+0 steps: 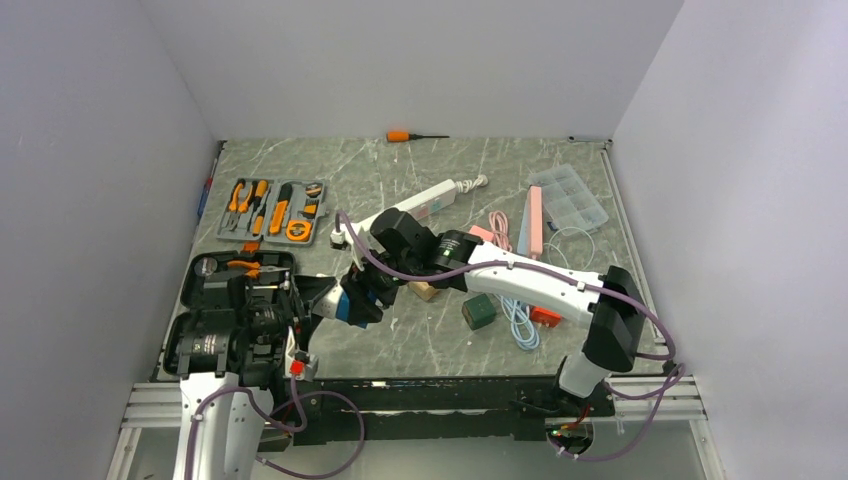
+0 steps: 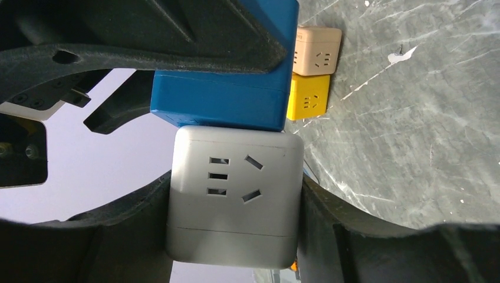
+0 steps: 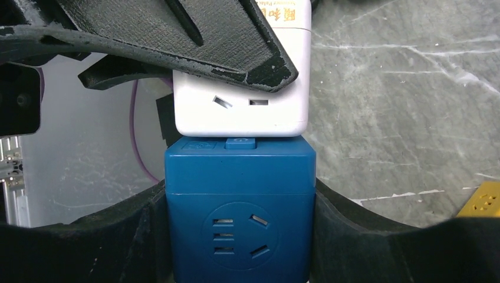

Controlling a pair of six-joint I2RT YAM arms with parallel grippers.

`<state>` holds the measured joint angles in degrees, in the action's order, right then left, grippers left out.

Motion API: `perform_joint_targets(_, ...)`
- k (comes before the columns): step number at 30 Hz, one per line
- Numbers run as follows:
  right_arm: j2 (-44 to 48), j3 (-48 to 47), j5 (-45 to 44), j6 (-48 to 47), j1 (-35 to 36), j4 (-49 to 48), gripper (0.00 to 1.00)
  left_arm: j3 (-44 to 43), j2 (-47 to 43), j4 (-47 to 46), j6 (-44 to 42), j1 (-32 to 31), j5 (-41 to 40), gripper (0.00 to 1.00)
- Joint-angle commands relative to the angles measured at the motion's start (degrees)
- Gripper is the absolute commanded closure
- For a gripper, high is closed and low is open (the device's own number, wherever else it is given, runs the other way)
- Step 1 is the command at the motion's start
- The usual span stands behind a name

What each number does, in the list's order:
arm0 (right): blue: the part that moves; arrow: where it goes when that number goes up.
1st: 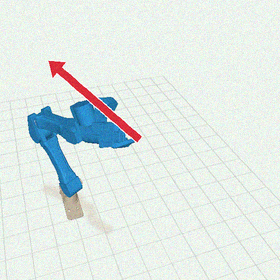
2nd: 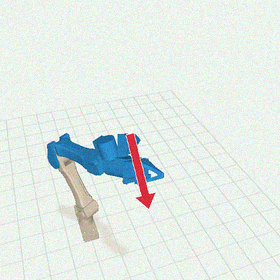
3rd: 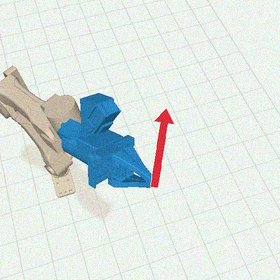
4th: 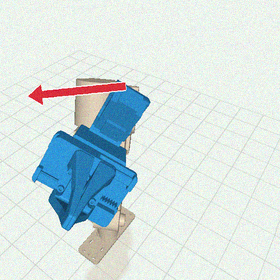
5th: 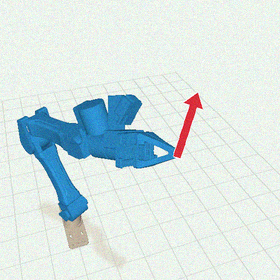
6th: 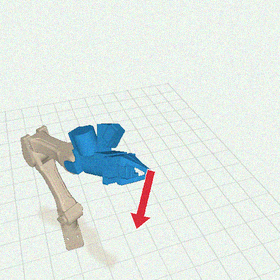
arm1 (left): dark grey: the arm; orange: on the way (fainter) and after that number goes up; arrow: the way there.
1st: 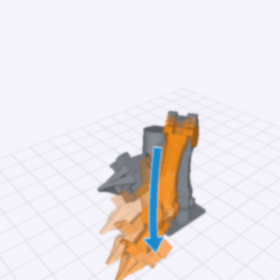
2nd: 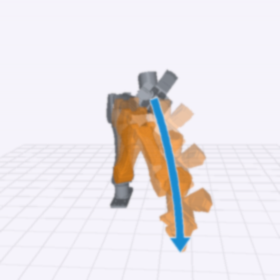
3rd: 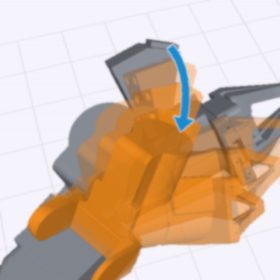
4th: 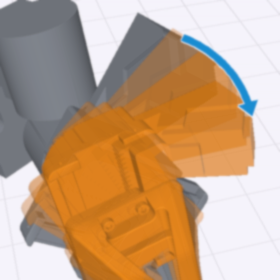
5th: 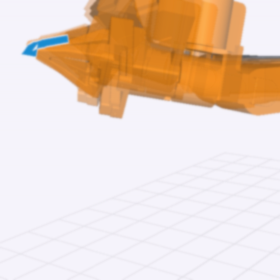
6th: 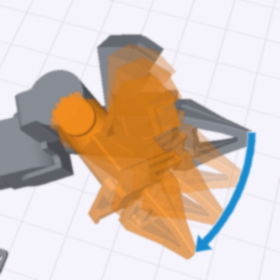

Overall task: Pull the plug off the socket
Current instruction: Remove the plug from the socket.

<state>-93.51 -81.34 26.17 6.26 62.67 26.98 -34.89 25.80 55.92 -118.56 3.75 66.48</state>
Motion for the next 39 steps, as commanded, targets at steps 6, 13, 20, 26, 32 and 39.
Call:
perform_joint_targets(6, -1.2, -4.3, 3.6, 2.4, 0.3, -3.9, 1.0, 1.9, 0.5, -4.6, -42.1, -2.6, -0.3, 0.49)
perform_joint_targets(13, -1.6, -3.8, 3.5, 2.5, 0.3, -4.9, 1.0, 2.3, 0.4, -5.4, -41.6, -4.8, -2.2, 0.51)
perform_joint_targets(20, -1.4, -2.9, 3.5, 2.4, 0.3, -4.5, 1.0, 3.4, -0.3, -7.1, -40.9, -5.0, -2.8, 0.93)
perform_joint_targets(26, 2.8, 3.8, 2.1, 2.7, 0.0, -4.3, 1.0, 5.7, -1.5, -14.4, -32.2, -5.0, -7.8, 1.0)
perform_joint_targets(32, 8.3, 12.7, -0.3, 3.3, -0.2, -2.4, 1.0, 8.4, -0.7, -22.9, -28.7, -5.1, -9.9, 1.0)
perform_joint_targets(39, 14.9, 19.2, -3.4, 5.1, -0.2, 2.1, 1.0, 7.8, 2.5, -22.0, -30.9, -5.0, -13.1, 1.0)
